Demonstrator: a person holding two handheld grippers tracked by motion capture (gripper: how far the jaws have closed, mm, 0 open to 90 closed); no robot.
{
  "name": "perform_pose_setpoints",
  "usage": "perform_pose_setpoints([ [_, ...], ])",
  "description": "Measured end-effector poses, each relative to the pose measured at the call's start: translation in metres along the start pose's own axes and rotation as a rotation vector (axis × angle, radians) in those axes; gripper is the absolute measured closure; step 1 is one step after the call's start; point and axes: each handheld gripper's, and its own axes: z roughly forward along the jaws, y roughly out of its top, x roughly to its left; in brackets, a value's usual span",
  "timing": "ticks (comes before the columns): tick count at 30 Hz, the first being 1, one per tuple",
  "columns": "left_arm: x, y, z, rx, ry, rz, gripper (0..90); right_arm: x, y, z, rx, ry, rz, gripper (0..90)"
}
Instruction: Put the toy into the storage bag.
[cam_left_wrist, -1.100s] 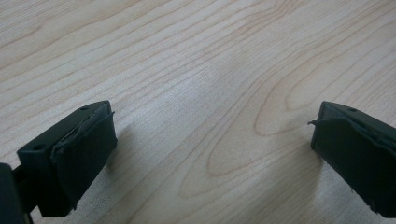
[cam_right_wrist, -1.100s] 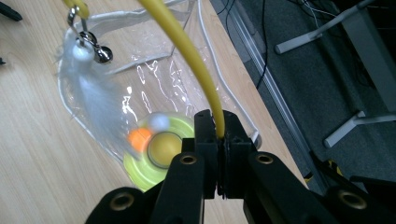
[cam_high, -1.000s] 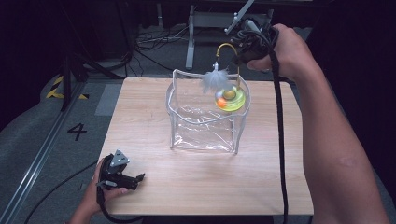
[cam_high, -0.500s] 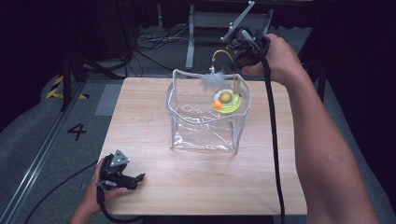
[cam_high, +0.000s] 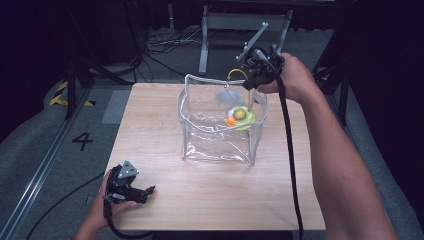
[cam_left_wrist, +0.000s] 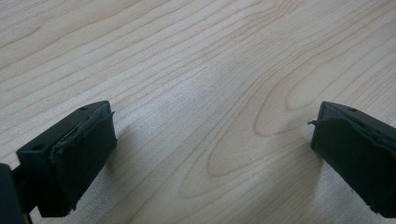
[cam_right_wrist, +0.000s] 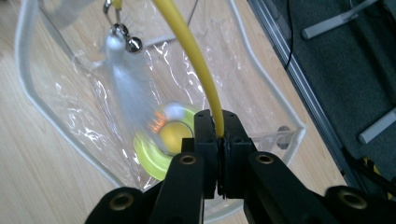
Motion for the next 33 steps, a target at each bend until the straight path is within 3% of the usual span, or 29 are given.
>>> perform_pose_setpoints([
  [8, 0.0, 0.0, 0.0, -0.001, 0.001, 0.0, 0.3, 0.006, -0.015, 0.02, 0.024, 0.03, -0.003, 87.9],
  [14, 0.0, 0.0, 0.0, -0.003, 0.003, -0.003, 0.4, 0.01, -0.023, 0.023, -0.011, 0.062, 0.011, 90.0],
  [17, 0.0, 0.0, 0.0, 0.0, 0.003, -0.001, 0.4, 0.012, -0.027, 0.029, 0.031, 0.051, -0.007, 90.0],
  [33, 0.0, 0.0, 0.0, -0.002, 0.007, 0.003, 0.4, 0.011, -0.04, 0.024, -0.003, 0.052, 0.016, 86.7],
])
